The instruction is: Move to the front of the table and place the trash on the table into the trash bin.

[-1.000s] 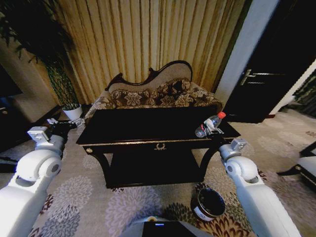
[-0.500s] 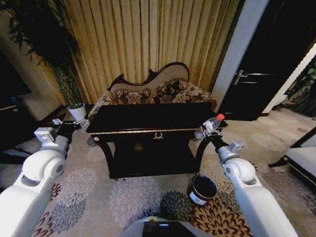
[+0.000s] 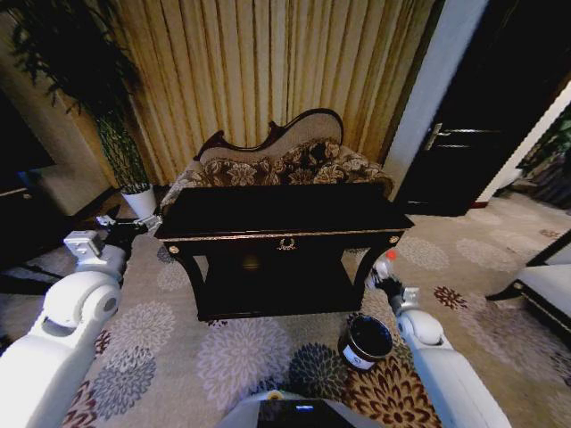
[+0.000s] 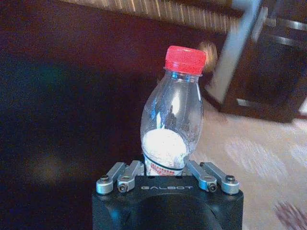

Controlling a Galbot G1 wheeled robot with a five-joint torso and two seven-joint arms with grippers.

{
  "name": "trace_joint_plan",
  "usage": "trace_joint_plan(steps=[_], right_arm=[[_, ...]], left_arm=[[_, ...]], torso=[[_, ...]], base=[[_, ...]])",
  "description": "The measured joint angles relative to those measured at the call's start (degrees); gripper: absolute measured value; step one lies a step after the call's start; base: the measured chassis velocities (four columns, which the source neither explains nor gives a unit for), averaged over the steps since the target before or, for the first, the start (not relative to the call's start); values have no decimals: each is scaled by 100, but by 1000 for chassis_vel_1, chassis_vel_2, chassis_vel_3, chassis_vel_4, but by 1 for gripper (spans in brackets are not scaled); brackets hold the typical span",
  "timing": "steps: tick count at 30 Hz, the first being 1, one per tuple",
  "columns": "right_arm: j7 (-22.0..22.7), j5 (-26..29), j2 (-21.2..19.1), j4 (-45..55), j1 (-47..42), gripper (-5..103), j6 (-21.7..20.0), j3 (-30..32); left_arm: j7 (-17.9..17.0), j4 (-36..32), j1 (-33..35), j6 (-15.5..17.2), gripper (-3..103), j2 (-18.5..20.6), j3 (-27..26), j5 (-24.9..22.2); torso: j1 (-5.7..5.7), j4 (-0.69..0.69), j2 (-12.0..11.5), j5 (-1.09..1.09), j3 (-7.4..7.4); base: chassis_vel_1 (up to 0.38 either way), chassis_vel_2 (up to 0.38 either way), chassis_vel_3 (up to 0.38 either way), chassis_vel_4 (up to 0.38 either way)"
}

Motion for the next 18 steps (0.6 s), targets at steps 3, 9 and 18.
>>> trace_joint_plan(steps=[3, 9, 18], right_arm=[[0, -184, 32, -705, 294, 29, 149, -107], [1, -817, 388, -2273, 1139, 29, 581, -251], [-1, -1836, 893, -4018, 1897, 29, 804, -191]], left_arm=[[2, 8, -2, -6, 100, -16, -6, 5], [8, 25, 25, -48, 100, -89, 19, 61], [6, -7, 10, -111, 100, -56, 12, 87]], torso=[[0, -1, 0, -1, 0], [2, 3, -1, -2, 1], [1, 1, -1, -1, 1]], base=[[0, 0, 0, 0], [0, 0, 0, 0], [0, 0, 0, 0]])
